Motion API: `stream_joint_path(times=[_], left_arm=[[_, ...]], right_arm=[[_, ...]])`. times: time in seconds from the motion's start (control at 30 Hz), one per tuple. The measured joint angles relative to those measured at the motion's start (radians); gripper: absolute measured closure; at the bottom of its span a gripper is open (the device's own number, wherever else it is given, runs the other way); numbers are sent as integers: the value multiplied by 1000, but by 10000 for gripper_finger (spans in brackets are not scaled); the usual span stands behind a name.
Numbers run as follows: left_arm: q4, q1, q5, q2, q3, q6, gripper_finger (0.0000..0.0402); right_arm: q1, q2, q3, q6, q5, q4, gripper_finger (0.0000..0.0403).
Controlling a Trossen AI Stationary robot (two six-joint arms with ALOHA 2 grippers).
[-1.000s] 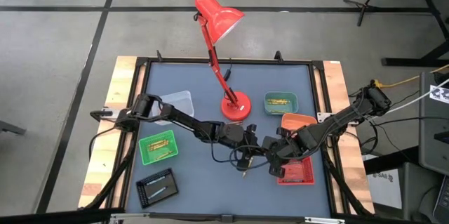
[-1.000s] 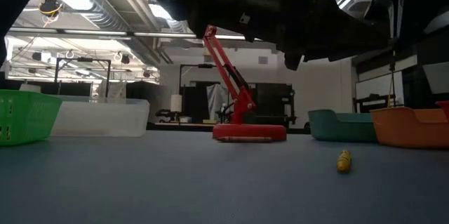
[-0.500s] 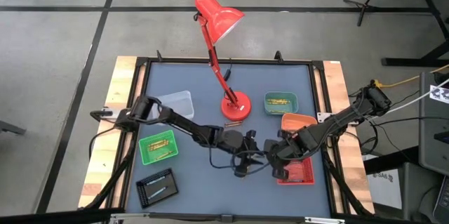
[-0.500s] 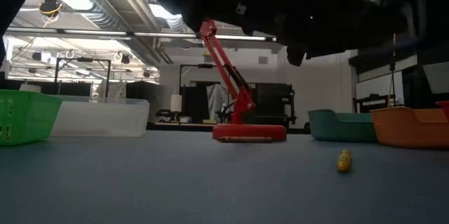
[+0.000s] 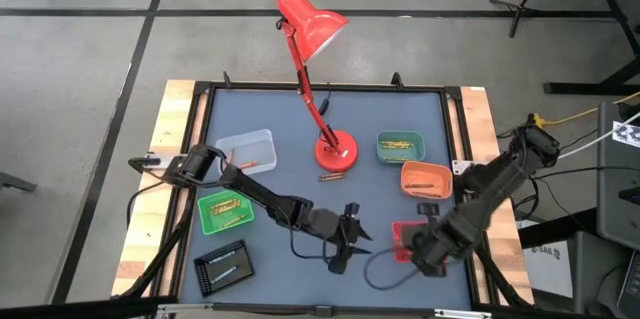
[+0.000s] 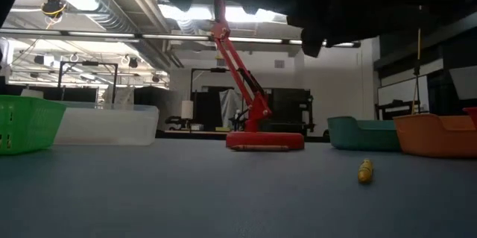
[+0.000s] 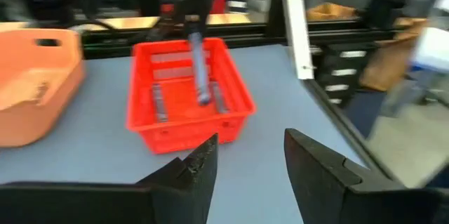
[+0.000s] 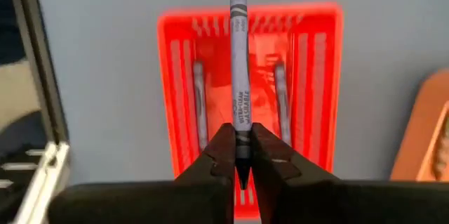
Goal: Sort crayons
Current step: Put the dark blue crayon into the red bin
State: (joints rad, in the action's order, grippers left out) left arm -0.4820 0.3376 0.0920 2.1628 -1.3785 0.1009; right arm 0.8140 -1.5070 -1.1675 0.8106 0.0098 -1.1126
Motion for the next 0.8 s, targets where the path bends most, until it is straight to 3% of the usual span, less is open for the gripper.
stream_joint_path(times=[0.3,0.8], left_arm=[[32,45,283,0,0,76,257],[303,61,353,8,0,322,257]], right_arm=[[168,0,28,156,120,-119,384],[220,0,173,207,137,-9,372]])
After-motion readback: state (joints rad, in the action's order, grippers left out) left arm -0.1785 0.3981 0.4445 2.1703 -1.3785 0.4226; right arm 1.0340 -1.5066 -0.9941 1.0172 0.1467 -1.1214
